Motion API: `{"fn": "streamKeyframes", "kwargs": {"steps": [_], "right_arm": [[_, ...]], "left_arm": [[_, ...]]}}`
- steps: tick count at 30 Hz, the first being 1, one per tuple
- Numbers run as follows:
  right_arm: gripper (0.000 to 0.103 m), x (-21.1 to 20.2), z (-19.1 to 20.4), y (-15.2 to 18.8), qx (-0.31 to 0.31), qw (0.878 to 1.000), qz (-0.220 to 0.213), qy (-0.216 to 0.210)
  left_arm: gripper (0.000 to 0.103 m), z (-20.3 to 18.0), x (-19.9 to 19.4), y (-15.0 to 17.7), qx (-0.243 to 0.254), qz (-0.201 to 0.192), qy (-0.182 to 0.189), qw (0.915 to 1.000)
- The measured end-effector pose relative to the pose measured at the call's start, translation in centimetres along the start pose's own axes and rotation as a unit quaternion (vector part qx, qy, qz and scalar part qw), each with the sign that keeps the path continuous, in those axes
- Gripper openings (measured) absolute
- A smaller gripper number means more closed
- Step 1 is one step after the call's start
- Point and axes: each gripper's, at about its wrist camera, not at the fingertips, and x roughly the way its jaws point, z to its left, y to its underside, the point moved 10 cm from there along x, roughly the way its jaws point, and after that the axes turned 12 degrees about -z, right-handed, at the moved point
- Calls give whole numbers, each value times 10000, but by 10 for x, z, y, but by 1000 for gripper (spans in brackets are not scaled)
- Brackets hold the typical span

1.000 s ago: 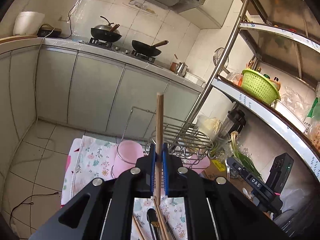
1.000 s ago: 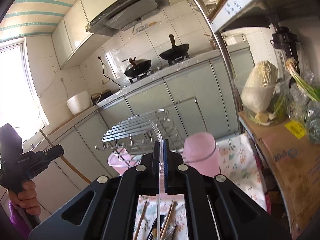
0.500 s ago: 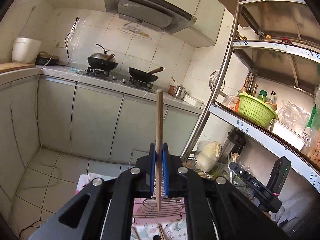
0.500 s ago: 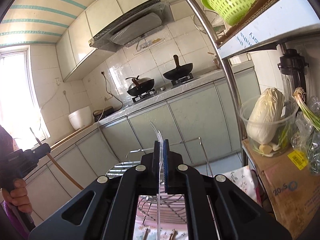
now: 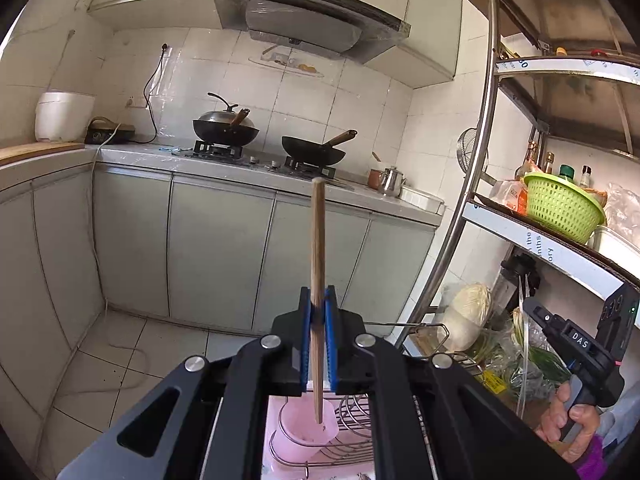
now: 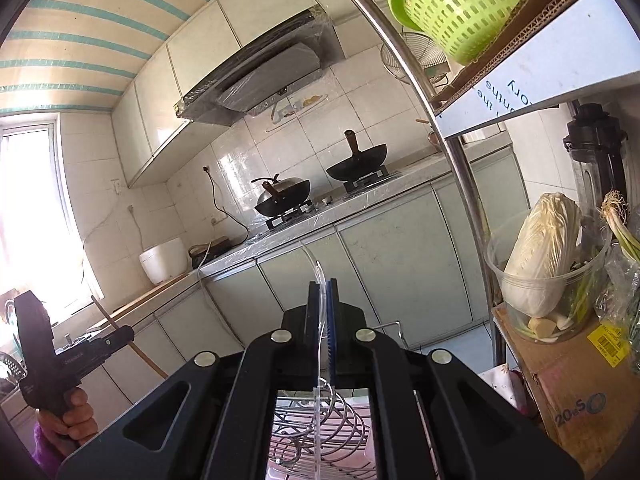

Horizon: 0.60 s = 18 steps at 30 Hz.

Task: Organize utensils
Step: 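Lift the chopstick with the left tool while the right tool lifts the fork, then lower both items into the pink cup and open both tools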

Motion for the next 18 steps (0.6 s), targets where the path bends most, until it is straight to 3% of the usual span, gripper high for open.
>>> {"fn": "streamKeyframes", "kwargs": {"steps": [3,8,18], "right_arm": [[4,7,-2,-3,1,9999,-130,-59],[4,22,-10,-2,-80,9994,-319,-52],[4,44,-19,-8,-857,9917,-944,196]], "left_arm": [[6,-2,12,14,271,88,-64,9996],[6,-1,30,56,426,623,32,9971],[6,17,47,85,76,788,29,9969]]}}
